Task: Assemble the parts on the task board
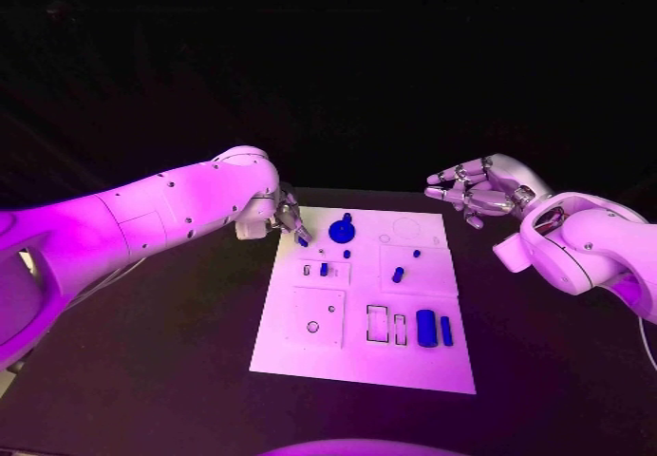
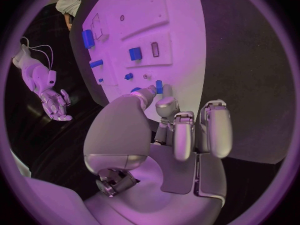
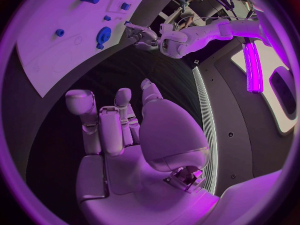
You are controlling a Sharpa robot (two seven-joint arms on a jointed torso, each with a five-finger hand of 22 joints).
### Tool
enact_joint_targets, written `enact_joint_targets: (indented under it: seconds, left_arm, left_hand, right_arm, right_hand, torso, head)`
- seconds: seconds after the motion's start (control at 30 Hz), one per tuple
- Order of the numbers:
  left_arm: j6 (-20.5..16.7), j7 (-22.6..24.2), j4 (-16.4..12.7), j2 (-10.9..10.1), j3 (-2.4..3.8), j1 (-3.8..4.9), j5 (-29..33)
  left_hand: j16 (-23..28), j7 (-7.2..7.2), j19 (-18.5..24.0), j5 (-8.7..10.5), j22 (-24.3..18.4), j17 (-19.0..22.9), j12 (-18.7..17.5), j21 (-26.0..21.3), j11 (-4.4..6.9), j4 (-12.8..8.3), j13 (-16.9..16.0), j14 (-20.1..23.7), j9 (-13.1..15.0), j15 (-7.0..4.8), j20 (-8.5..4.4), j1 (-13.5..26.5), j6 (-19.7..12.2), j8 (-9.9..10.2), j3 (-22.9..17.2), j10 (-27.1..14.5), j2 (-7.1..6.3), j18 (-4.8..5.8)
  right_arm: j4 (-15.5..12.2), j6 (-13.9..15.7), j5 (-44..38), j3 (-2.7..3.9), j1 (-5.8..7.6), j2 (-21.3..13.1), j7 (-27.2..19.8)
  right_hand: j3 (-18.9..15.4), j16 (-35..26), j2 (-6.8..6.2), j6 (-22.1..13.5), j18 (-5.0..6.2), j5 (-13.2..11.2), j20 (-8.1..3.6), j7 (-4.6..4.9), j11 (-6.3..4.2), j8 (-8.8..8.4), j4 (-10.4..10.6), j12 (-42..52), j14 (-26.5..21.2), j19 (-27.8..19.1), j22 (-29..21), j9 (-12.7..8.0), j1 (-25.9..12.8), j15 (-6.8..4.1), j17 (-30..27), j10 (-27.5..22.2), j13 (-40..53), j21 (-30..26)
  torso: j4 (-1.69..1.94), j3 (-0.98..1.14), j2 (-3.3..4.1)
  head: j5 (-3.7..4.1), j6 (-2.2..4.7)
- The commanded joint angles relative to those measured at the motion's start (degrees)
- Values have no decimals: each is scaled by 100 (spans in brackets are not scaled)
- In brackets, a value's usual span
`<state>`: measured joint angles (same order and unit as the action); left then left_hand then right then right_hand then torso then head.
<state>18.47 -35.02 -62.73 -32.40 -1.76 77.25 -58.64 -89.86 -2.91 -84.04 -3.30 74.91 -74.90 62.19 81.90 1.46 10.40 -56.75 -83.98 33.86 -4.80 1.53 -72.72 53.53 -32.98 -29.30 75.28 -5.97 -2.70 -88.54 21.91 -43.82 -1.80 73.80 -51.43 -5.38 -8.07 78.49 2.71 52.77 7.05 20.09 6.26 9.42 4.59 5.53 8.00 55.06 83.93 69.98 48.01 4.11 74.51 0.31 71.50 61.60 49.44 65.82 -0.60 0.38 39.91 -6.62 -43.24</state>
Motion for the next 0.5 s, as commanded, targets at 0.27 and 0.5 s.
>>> enact_joint_targets:
  seconds: [0.27,0.5]
  left_arm:
    - [-821,408,-929,-520,-11,-225,154]
    - [-1083,407,-1221,-676,-18,-444,-13]
  left_hand:
    - [-14,30,-268,-5,884,-1510,99,127,16,-893,-82,-602,36,-3,-25,83,2,-81,-957,104,-104,69]
    - [-14,36,-280,-12,906,-1510,114,150,22,-906,-91,-602,39,-7,-31,105,21,-95,-993,128,-132,75]
  right_arm:
    - [-6,-85,-40,0,-2,-18,-17]
    - [6,-100,-38,0,-4,-19,-8]
  right_hand:
    - [-29,-25,18,9,95,-18,-32,-6,-19,19,2,8,73,-2,-5,2,58,-31,-5,-7,1,-28]
    - [-29,-25,18,9,95,-18,-32,-6,-19,19,2,8,73,-2,-5,2,58,-31,-5,-7,1,-28]
  torso:
    - [38,9,-24]
    - [45,4,-37]
  head:
    - [2,-34]
    - [-11,-71]
